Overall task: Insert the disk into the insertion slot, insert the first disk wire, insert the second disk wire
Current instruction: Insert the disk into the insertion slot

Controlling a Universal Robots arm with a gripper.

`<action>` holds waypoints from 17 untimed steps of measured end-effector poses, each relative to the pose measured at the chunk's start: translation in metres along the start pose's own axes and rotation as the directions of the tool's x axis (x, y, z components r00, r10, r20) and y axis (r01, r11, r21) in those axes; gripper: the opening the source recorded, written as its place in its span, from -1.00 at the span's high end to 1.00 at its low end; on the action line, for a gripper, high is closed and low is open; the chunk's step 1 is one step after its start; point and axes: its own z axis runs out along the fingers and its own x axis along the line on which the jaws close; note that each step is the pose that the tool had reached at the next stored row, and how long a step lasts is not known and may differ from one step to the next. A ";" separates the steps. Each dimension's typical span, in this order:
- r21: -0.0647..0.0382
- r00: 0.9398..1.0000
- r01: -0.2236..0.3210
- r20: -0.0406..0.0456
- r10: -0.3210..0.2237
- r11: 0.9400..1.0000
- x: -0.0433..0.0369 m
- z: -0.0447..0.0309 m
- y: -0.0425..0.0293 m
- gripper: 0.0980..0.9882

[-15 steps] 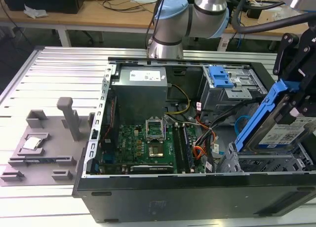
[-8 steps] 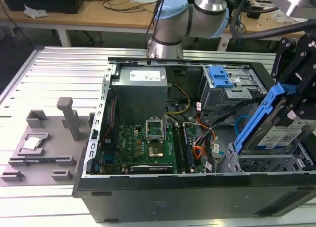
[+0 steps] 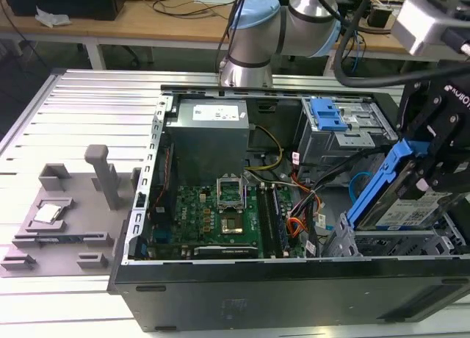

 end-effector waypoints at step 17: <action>0.000 1.000 0.000 0.000 0.000 1.000 0.0000 0.0045 -0.0002 0.96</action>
